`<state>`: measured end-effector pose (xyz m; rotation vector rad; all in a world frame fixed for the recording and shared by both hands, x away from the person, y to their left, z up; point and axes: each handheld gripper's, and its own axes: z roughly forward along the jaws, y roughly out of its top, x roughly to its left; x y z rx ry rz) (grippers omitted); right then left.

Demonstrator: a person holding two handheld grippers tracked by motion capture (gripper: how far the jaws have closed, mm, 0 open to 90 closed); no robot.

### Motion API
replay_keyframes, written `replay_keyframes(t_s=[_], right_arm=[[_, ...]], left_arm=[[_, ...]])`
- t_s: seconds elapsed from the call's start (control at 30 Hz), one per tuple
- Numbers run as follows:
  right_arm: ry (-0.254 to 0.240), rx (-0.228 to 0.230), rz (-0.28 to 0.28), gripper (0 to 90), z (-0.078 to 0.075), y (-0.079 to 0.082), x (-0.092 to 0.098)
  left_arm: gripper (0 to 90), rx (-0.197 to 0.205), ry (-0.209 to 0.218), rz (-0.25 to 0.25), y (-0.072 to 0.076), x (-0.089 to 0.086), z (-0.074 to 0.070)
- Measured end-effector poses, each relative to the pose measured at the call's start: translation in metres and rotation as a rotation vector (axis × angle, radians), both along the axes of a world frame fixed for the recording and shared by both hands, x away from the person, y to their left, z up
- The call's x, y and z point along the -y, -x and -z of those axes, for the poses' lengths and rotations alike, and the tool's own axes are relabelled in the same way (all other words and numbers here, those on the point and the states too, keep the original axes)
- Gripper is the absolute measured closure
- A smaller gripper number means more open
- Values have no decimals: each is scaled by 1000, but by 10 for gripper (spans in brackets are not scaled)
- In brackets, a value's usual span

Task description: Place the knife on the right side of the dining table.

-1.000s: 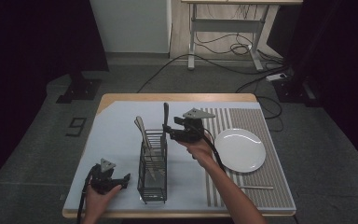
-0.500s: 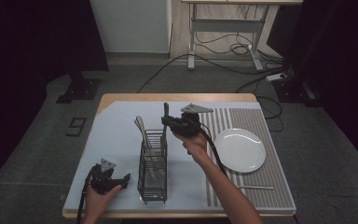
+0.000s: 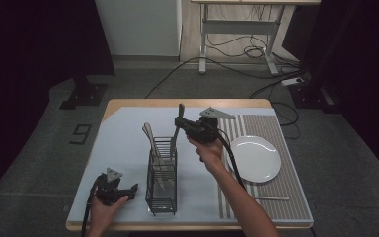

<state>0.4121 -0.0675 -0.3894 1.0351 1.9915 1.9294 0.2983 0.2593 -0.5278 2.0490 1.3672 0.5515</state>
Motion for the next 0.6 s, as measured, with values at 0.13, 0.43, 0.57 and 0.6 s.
replay_keyframes(t_s=[0.13, 0.43, 0.57, 0.6], right_arm=[[-25, 11, 0, 837, -4, 4, 8], [-110, 59, 5, 837, -17, 18, 38], [-157, 102, 26, 838, -31, 25, 53], [-169, 114, 31, 838, -37, 29, 62]], left_arm=[[90, 0, 0, 0, 0, 0, 0], [89, 2, 0, -1, 0, 0, 0], [89, 3, 0, -1, 0, 0, 0], [89, 3, 0, -1, 0, 0, 0]])
